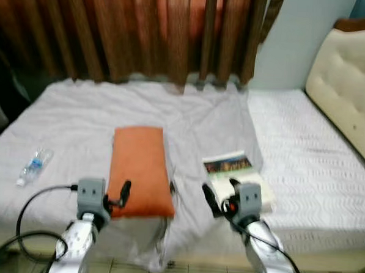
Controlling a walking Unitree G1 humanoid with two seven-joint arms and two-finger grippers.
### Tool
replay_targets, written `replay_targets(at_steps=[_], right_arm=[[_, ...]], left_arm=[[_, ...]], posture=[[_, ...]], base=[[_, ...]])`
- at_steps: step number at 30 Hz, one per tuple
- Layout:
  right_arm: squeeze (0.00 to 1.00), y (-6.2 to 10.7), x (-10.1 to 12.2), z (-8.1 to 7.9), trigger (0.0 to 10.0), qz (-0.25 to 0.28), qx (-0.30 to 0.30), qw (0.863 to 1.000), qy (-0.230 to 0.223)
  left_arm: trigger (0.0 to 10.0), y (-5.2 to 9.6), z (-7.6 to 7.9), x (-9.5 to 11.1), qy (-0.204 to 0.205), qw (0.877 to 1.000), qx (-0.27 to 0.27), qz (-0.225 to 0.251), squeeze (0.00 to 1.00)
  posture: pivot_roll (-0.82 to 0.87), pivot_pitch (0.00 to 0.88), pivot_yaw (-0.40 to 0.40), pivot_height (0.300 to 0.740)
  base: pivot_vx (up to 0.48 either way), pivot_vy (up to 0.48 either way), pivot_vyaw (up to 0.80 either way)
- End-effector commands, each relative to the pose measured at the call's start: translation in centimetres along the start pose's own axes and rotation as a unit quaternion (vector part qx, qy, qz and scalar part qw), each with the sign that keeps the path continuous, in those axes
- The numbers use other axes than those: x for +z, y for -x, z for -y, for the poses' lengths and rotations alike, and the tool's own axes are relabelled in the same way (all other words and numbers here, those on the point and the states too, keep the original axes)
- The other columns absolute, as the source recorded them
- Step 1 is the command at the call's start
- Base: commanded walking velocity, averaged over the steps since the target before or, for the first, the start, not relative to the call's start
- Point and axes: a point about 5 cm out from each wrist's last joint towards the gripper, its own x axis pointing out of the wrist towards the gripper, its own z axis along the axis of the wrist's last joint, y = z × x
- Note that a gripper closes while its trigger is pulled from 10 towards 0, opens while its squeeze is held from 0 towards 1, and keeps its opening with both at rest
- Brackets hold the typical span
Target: Clean up the room
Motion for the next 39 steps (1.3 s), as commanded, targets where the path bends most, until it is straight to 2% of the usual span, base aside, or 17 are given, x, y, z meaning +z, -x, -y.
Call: replay_targets(at_steps=[1,6,12,18,19,20,21,24,33,36,39], right_arm=[[0.00,0.5,-0.4,0.8,10.0,-0.010,-0.009,1.000,0.001],[0.00,0.4,-0.5,0.3,10.0,-0.015,0.004,1.000,0.012],[0.00,0.4,-0.6,0.3,10.0,-0.016,0.000,1.000,-0.003],[0.00,0.6,-0.7,0.3,10.0,-0.015,0.003,1.000,0.004],[0.00,0.7,-0.8,0.3,10.0,-0.019,-0.001,1.000,-0.005],[0.00,0.7,-0.8,0.3,10.0,-0.019,-0.001,1.000,-0.005],[0.00,0.6,-0.8,0.3,10.0,-0.018,-0.007,1.000,-0.009],[0.00,0.6,-0.6,0.7,10.0,-0.011,-0.027,1.000,-0.002],[0.00,0.6,-0.5,0.8,10.0,-0.007,-0.027,1.000,-0.009],[0.00,0.7,-0.7,0.9,10.0,-0.015,-0.034,0.999,-0.022],[0.00,1.1,-0.8,1.0,10.0,-0.011,-0.042,0.999,-0.013]], left_arm=[[10.0,-0.1,0.9,0.2,0.000,1.000,-0.012,0.003,0.00],[10.0,0.1,0.9,0.1,-0.001,1.000,-0.013,0.003,0.00],[10.0,0.2,0.9,0.2,-0.003,1.000,-0.017,0.003,0.00],[10.0,0.0,1.0,0.1,-0.012,0.999,-0.039,-0.012,0.00],[10.0,-0.2,0.9,0.3,-0.041,0.998,-0.040,-0.007,0.00],[10.0,-0.2,0.9,0.3,-0.041,0.998,-0.040,-0.007,0.00],[10.0,-0.4,0.9,0.4,-0.075,0.997,-0.034,-0.006,0.00],[10.0,-0.7,1.1,0.4,-0.073,0.997,-0.034,-0.014,0.00],[10.0,-0.8,1.2,0.3,-0.090,0.995,-0.035,-0.017,0.00],[10.0,-0.8,1.1,0.3,-0.085,0.996,-0.033,-0.013,0.00],[10.0,-0.4,1.0,0.1,-0.079,0.996,-0.031,-0.013,0.00]], posture=[[-0.02,0.000,0.030,0.740],[-0.02,0.000,0.031,0.740],[-0.02,0.000,0.031,0.740],[-0.02,0.000,0.036,0.740],[-0.02,0.000,0.038,0.740],[-0.02,0.000,0.038,0.740],[-0.03,0.000,0.041,0.740],[-0.03,0.000,0.045,0.740],[-0.03,0.000,0.049,0.740],[-0.03,0.000,0.045,0.740],[-0.03,0.000,0.048,0.740]], base=[[0.480,0.000,0.69],[0.480,0.000,0.69],[0.439,0.104,0.29],[0.000,0.480,0.00],[0.315,0.360,0.00],[0.315,0.360,0.00],[0.390,0.281,0.00],[0.000,0.000,0.00],[0.000,0.000,0.00],[0.000,0.000,-0.80],[0.000,0.000,-0.80]])
